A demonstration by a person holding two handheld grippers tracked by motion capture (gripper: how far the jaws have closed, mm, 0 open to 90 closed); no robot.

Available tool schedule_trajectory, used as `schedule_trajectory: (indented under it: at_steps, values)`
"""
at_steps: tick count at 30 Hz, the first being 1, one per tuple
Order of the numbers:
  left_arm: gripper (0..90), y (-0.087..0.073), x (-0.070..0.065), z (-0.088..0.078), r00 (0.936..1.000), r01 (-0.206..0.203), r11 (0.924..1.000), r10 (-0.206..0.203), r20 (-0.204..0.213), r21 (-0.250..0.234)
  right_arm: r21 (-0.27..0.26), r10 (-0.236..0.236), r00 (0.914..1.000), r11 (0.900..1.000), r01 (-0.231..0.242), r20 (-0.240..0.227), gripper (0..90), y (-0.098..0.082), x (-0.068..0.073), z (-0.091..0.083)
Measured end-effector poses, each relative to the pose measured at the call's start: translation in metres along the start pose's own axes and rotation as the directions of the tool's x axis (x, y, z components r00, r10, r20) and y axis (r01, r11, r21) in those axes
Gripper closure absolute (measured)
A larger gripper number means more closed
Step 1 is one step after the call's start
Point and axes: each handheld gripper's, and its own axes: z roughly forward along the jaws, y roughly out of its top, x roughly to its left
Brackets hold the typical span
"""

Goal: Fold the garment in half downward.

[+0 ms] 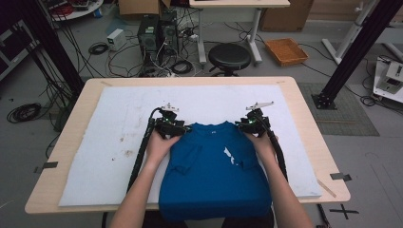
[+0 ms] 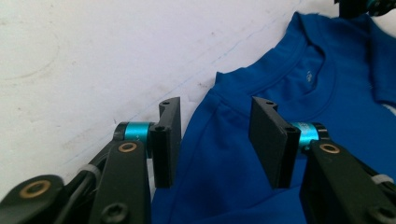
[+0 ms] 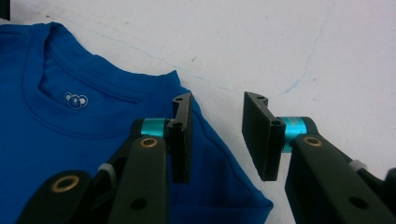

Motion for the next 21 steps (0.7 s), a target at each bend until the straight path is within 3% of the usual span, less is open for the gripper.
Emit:
schedule_trajectory:
  at_steps: [9, 13, 14, 15, 18, 21]
  values:
    - [62.8, -0.002, -0.001, 0.005, 0.9997, -0.004, 0.9995, 0.005, -0.024, 0.033, 0.04, -0.015, 0.9999, 0.999, 0.015, 0.004, 64.7, -0.002, 0.0, 0.008]
    - [66.4, -0.002, -0.006, 0.006, 0.9972, -0.032, 0.9988, 0.034, -0.066, 0.038, 0.055, -0.052, 0.9986, 0.997, 0.051, 0.013, 71.2, -0.003, 0.003, 0.011]
    - [71.8, -0.003, -0.009, 0.005, 0.9946, -0.047, 0.9981, 0.051, -0.091, 0.04, 0.054, -0.062, 0.9981, 0.997, 0.062, -0.006, 81.0, -0.003, 0.004, 0.011]
    - [76.8, -0.003, -0.009, 0.005, 0.9935, -0.055, 0.9976, 0.059, -0.098, 0.043, 0.055, -0.069, 0.9976, 0.996, 0.069, -0.001, 84.7, -0.002, 0.005, 0.011]
    - [86.7, -0.004, -0.008, 0.004, 0.9946, -0.044, 0.9983, 0.047, -0.092, 0.038, 0.039, -0.066, 0.9978, 0.997, 0.066, 0.0, 88.1, -0.002, 0.005, 0.009]
    - [87.5, -0.004, -0.008, 0.004, 0.9948, -0.048, 0.9982, 0.051, -0.088, 0.036, 0.023, -0.046, 0.9989, 0.999, 0.046, -0.005, 88.5, -0.002, 0.003, 0.008]
